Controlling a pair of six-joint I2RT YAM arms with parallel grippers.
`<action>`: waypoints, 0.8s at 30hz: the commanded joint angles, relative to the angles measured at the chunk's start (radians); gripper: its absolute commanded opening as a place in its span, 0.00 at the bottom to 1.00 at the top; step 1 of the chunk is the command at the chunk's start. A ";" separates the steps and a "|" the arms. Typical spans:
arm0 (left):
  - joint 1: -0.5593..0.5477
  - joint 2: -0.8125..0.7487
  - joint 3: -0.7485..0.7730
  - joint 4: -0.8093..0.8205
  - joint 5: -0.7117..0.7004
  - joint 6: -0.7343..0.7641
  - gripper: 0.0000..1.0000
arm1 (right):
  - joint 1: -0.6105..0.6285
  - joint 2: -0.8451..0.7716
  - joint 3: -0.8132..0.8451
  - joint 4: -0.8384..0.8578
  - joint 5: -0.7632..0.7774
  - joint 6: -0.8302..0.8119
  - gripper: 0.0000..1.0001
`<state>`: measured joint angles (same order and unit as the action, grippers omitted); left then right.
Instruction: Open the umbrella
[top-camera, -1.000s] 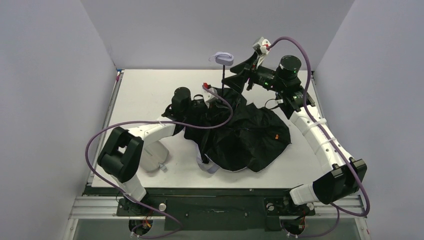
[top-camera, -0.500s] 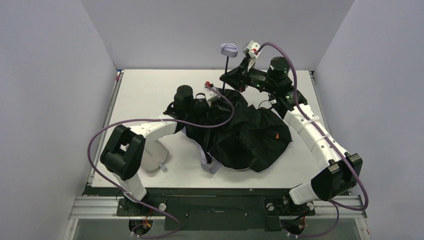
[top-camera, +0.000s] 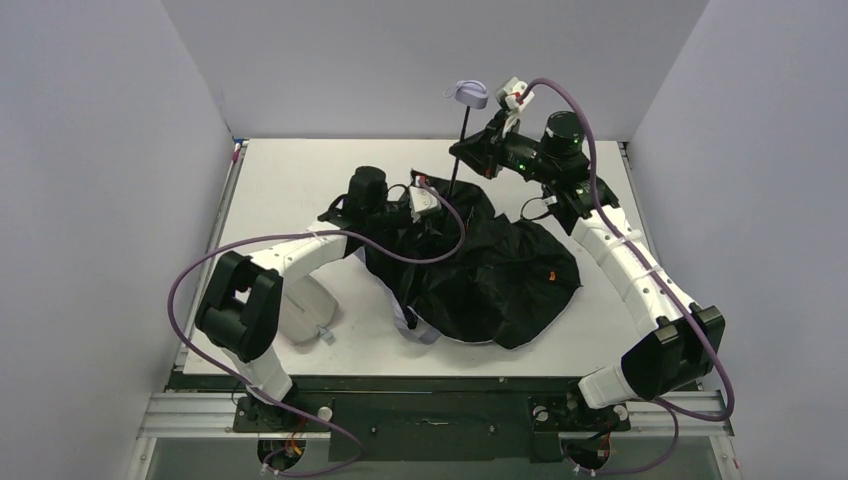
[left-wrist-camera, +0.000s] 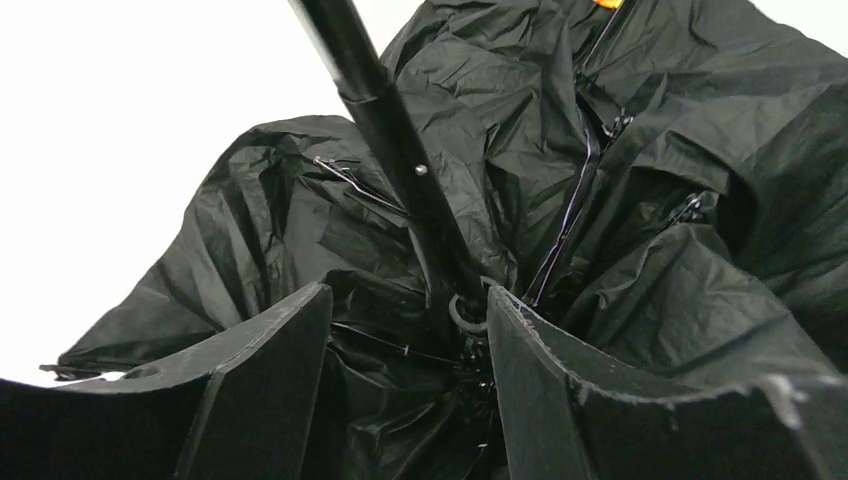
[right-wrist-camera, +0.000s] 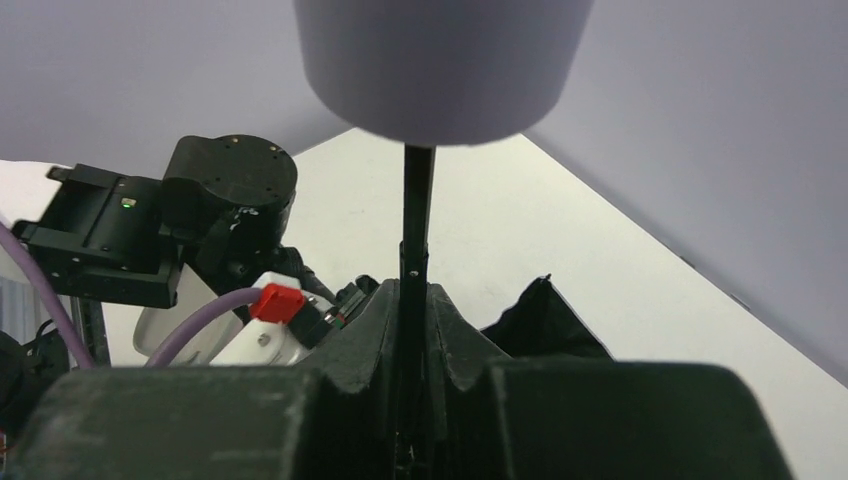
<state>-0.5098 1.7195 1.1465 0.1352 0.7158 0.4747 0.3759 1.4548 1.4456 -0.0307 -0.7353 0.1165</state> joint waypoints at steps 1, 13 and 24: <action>0.002 0.003 0.039 -0.316 -0.108 0.239 0.56 | -0.050 -0.044 0.039 0.022 0.012 0.011 0.00; 0.014 -0.001 -0.017 -0.491 -0.156 0.484 0.69 | -0.139 -0.046 0.094 -0.002 -0.009 0.006 0.00; 0.148 0.001 0.039 -0.555 -0.114 0.473 0.79 | -0.166 -0.041 0.116 -0.026 -0.010 -0.016 0.00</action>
<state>-0.4522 1.7378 1.1194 -0.3759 0.5205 0.9997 0.2237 1.4544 1.5013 -0.1181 -0.7460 0.1265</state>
